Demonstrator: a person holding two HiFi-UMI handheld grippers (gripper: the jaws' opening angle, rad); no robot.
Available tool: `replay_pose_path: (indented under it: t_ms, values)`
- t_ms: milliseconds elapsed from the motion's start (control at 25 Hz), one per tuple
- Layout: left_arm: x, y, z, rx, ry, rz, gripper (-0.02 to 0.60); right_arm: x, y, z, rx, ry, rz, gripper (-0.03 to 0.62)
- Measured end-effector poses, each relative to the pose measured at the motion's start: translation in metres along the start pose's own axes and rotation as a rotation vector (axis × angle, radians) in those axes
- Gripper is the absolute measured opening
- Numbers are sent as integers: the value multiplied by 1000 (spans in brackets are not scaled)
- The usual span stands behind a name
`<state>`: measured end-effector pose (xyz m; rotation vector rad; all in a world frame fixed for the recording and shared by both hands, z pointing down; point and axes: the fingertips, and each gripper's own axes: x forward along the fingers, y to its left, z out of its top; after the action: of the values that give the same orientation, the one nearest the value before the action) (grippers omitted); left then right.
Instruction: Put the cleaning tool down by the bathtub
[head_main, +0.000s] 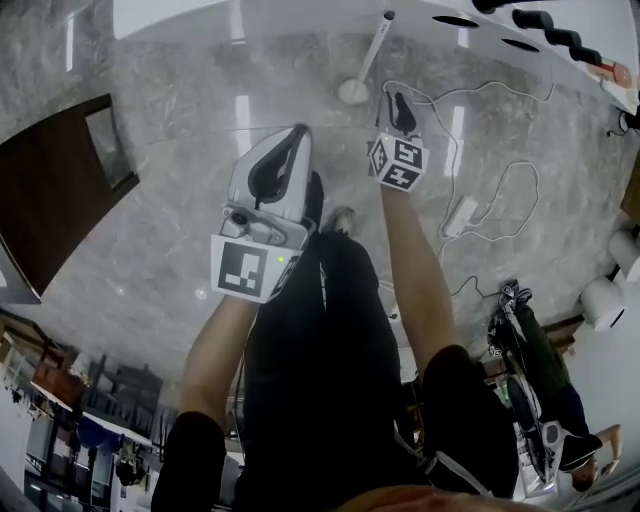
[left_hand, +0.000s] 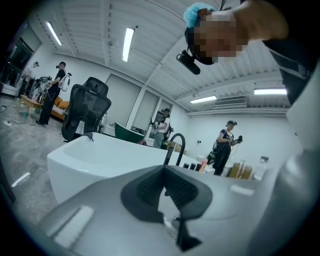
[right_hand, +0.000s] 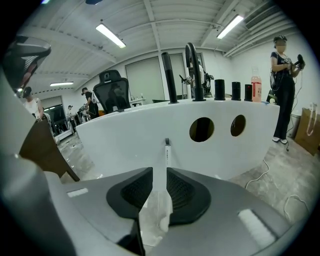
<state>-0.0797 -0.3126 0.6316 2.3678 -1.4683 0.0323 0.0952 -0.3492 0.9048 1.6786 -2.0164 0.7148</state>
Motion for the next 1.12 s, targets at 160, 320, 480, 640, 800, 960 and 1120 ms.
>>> replay_pose_path:
  t_ms: [160, 320, 480, 640, 800, 960, 1120]
  values:
    - [-22, -14, 33, 2, -43, 16, 8, -37, 3, 19, 13, -8, -9, 74]
    - [-48, -36, 60, 4, -54, 25, 8, -80, 2, 39, 33, -21, -15, 54]
    - [-70, -58, 82, -4, -61, 27, 8, -122, 7, 60, 55, -30, -15, 37]
    - [-85, -83, 108, 4, -73, 14, 8, -158, 11, 77, 61, -25, -12, 20]
    - [-96, -105, 134, 20, -86, 0, 8, -191, 12, 95, 75, -21, -17, 2]
    - [-107, -132, 158, 30, -98, -9, 8, -230, 9, 109, 97, -15, -24, 2]
    - [-121, -156, 175, 23, -120, -7, 8, -269, 3, 124, 107, -22, -27, 2]
